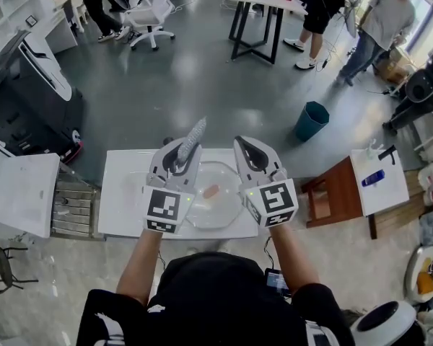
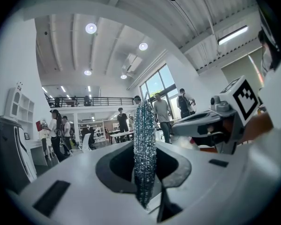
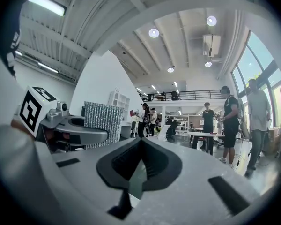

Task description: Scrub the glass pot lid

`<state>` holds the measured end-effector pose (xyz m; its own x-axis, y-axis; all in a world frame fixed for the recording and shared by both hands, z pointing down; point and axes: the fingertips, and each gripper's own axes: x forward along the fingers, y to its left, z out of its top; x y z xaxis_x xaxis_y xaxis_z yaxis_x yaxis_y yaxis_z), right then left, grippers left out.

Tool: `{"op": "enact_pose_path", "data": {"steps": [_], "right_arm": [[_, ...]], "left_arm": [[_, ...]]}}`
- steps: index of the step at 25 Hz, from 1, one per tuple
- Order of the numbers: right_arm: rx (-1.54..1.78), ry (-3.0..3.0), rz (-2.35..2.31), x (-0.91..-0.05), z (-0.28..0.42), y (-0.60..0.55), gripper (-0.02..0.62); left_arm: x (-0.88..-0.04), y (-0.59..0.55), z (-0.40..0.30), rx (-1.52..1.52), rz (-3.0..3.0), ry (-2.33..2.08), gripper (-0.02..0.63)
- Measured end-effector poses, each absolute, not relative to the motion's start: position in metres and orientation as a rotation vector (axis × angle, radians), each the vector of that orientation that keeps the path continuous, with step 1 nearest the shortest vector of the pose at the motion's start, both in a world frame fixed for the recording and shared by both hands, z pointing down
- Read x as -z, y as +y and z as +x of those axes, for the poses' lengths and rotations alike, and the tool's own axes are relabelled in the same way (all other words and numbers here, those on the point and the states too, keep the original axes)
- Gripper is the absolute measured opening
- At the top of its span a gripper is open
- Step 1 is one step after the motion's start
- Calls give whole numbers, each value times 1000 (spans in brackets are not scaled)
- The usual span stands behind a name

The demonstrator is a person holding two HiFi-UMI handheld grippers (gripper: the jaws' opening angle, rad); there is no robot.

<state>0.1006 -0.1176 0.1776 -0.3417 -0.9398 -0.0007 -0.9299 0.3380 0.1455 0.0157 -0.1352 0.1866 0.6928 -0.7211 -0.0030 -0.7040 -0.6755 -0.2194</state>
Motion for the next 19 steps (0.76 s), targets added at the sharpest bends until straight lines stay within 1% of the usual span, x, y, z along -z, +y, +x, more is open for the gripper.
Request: {"op": "enact_pose_path", "data": {"steps": [19], "right_arm": [[183, -2501, 1736, -180, 106, -116, -3]], "left_arm": [[-189, -134, 22, 104, -2701, 1169, 71]]}}
